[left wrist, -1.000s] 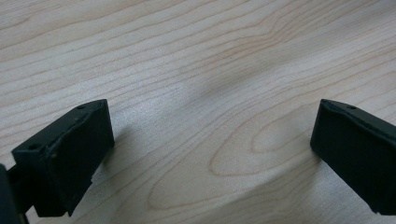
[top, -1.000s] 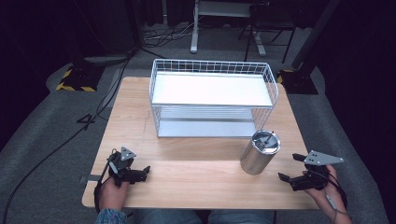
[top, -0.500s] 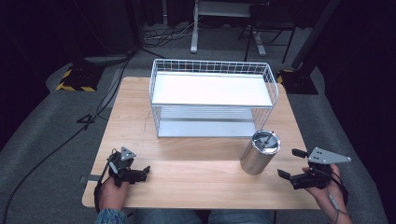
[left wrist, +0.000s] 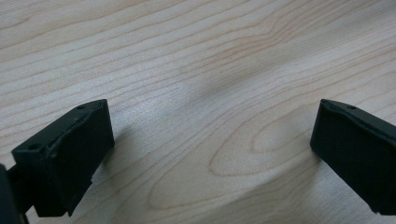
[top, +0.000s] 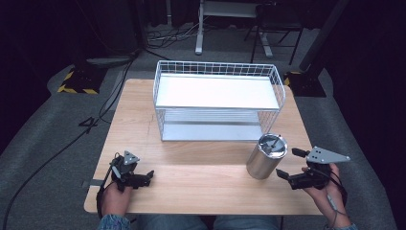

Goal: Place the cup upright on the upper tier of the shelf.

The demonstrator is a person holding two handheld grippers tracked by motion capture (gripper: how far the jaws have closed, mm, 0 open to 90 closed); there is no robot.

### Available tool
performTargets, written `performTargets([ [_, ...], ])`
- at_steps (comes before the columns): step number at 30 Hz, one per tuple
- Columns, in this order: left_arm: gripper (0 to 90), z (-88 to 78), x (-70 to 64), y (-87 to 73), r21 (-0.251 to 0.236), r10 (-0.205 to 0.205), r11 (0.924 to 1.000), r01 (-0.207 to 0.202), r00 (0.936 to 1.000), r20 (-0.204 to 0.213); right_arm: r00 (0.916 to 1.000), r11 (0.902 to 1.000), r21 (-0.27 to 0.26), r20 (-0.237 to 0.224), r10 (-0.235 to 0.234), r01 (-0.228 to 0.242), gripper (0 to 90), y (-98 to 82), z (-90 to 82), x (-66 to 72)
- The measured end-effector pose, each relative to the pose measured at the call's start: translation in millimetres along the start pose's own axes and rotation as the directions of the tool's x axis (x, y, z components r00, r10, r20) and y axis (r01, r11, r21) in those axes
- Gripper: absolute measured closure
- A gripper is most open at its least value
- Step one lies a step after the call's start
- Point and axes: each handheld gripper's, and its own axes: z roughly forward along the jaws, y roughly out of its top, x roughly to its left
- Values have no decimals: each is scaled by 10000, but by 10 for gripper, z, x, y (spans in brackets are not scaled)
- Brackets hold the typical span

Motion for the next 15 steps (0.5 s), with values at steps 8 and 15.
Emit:
performTargets([
  [8, 0, 0, 0, 0, -1, 0, 10000, 0, 10000, 1, 9995, 9994, -201, -160, 269, -272, 0, 55, 143, 4],
  [15, 0, 0, 0, 0, 0, 2, 10000, -2, 10000, -2, 9984, 9987, -230, -372, 436, -445, 0, 80, 261, 1],
])
